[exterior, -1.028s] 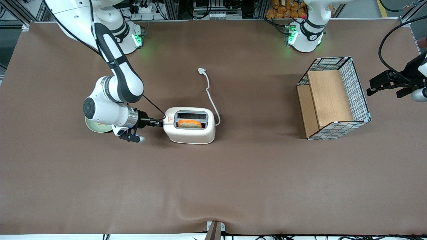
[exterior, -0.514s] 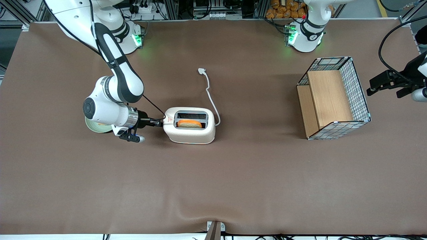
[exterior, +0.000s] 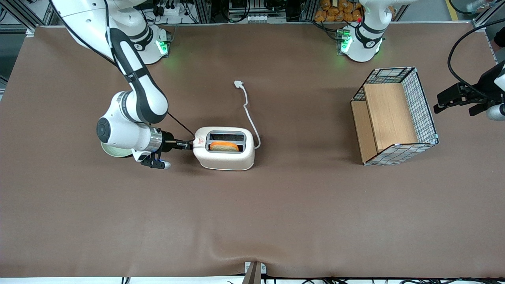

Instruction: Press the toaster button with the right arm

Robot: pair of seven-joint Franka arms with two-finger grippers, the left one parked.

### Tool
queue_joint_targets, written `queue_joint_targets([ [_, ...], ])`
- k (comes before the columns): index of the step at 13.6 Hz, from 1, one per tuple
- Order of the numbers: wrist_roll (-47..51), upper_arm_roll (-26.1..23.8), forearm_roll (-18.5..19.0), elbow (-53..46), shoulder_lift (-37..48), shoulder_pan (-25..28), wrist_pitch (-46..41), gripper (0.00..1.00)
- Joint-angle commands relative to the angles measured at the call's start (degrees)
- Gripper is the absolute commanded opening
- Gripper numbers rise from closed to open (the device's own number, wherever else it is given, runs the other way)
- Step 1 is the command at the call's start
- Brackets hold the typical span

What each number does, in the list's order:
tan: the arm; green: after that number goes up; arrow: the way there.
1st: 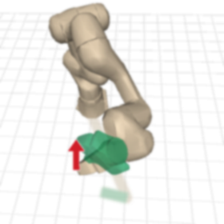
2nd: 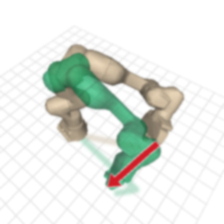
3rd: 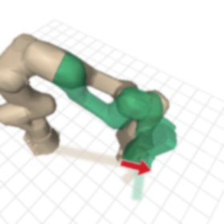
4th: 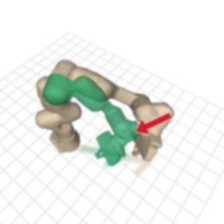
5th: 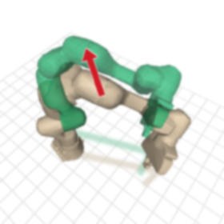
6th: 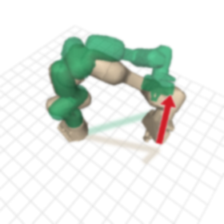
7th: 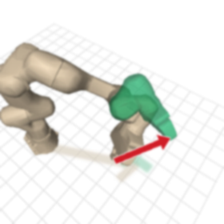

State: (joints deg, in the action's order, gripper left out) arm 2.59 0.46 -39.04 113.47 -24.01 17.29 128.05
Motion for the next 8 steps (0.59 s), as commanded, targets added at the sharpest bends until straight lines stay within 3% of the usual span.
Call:
queue_joint_targets([
  [1,-0.67,-0.2,-1.21,-5.52,-2.79,-2.68,-8.22,0.0],
  [3,-0.57,-0.11,0.53,-7.46,-2.79,-4.54,-11.23,0.0],
  [6,-0.4,-0.2,8.52,-11.93,-2.53,-7.78,-16.31,0.01],
  [7,-0.48,-0.2,9.67,-13.61,-2.62,-8.93,-18.6,0.61],
  [8,-0.57,-0.11,10.99,-14.67,-2.53,-9.29,-19.23,1.0],
])
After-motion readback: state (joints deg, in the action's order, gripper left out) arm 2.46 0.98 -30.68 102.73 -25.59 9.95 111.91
